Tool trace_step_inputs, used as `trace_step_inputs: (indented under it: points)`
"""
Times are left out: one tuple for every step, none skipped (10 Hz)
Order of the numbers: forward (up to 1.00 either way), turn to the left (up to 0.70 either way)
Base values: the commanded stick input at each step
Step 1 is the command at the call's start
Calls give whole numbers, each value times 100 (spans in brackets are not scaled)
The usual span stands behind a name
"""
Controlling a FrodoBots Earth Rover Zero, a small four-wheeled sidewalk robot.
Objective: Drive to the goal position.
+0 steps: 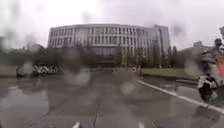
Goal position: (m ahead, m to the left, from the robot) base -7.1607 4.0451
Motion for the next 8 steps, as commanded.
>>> trace_step_inputs:
  points:
    - [70, 15]
    - [70, 8]
    - [70, 1]
    - [70, 1]
    - [70, 1]
    - [70, 1]
    - [70, 1]
    - [70, 1]
